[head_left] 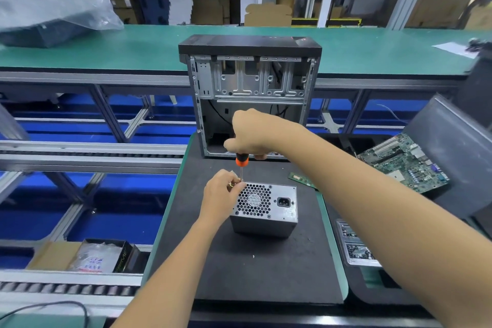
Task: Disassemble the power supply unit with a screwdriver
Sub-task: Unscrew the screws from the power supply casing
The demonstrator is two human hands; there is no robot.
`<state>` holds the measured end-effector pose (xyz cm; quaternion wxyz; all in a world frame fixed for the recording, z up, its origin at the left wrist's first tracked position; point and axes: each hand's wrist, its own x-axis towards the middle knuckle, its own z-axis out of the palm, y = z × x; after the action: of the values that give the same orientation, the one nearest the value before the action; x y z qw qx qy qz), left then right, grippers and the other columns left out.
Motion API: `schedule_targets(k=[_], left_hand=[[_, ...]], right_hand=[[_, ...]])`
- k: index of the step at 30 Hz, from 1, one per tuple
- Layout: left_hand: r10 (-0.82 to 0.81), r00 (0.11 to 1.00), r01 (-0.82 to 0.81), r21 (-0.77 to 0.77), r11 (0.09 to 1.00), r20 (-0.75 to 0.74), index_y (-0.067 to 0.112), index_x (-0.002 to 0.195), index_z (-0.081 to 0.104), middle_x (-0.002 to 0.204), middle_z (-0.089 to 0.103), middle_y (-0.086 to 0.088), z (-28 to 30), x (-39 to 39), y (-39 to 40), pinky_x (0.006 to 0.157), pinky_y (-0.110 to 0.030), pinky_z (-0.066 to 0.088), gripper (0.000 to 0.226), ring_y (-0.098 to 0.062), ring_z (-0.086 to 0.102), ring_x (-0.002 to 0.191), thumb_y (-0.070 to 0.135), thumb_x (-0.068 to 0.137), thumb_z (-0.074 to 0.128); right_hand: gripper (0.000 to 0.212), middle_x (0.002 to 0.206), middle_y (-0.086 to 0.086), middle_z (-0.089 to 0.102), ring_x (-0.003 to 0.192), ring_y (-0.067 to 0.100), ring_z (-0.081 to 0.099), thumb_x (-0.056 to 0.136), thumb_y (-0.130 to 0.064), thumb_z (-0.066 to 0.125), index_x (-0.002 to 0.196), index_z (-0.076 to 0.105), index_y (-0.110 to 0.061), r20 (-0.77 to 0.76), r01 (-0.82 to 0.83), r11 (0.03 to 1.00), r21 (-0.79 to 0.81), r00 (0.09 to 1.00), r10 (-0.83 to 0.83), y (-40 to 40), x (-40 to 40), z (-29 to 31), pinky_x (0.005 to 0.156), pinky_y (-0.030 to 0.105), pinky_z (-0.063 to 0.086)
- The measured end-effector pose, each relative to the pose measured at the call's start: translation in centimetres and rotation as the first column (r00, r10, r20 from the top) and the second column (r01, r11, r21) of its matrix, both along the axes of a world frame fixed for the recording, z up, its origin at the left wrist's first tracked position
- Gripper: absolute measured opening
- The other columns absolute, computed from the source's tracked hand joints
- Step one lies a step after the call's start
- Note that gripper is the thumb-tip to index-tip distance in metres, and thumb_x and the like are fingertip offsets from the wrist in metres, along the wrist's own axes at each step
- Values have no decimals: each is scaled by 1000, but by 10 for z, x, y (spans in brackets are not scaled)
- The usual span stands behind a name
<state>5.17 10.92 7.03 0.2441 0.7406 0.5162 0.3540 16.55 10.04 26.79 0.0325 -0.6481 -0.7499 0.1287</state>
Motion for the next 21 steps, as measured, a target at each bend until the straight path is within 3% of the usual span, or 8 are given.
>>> schedule_targets(k=[4, 6, 8, 11, 17, 21], left_hand=[[6, 1000, -6, -5, 1000, 13, 24, 72, 55, 72, 53, 10, -1, 2, 1, 59, -11, 35, 20, -4, 52, 63, 20, 85, 70], [6, 1000, -6, -8, 1000, 18, 23, 72, 55, 71, 53, 9, -1, 3, 3, 59, -13, 36, 20, -5, 52, 62, 20, 84, 70], [9, 1000, -9, -15, 1000, 20, 24, 72, 55, 69, 52, 10, -2, 3, 2, 58, -12, 35, 20, -4, 52, 62, 20, 84, 71], [5, 1000, -5, -16, 1000, -2, 26, 72, 54, 70, 52, 11, -1, 3, 1, 56, -9, 35, 21, -2, 51, 62, 21, 84, 71], [12, 1000, -12, -22, 1000, -2, 31, 70, 51, 69, 51, 12, 1, 3, 0, 55, -10, 34, 27, -2, 52, 61, 21, 84, 71], [11, 1000, -11, -29, 1000, 3, 31, 69, 50, 70, 51, 11, 1, 3, 0, 58, -13, 34, 28, -4, 51, 62, 22, 84, 71]], right_hand=[[35, 51, 2, 52, 41, 19, 53, 86, -25, 62, 63, 40, -11, 47, -111, 993, -39, 992, 113, 2, 7, 5, 44, 23, 38], [27, 59, 5, 59, 56, 22, 60, 84, -24, 66, 68, 52, -7, 102, -159, 984, -74, 981, 166, 4, 10, 9, 47, 24, 41], [14, 77, 5, 70, 75, 21, 65, 80, -21, 72, 83, 69, -7, 165, -215, 971, -104, 959, 230, 6, 13, 14, 59, 30, 52], [18, 92, 0, 71, 85, 17, 62, 77, -15, 76, 95, 75, -15, 207, -290, 951, -112, 929, 308, 6, 13, 19, 76, 35, 56], [31, 98, -2, 63, 89, 19, 58, 71, -24, 82, 99, 71, -18, 185, -279, 960, -10, 943, 276, 7, 19, 17, 69, 31, 51], [35, 86, -2, 60, 83, 20, 59, 71, -34, 82, 95, 66, -14, 150, -244, 969, 39, 960, 236, 4, 21, 13, 61, 28, 47]])
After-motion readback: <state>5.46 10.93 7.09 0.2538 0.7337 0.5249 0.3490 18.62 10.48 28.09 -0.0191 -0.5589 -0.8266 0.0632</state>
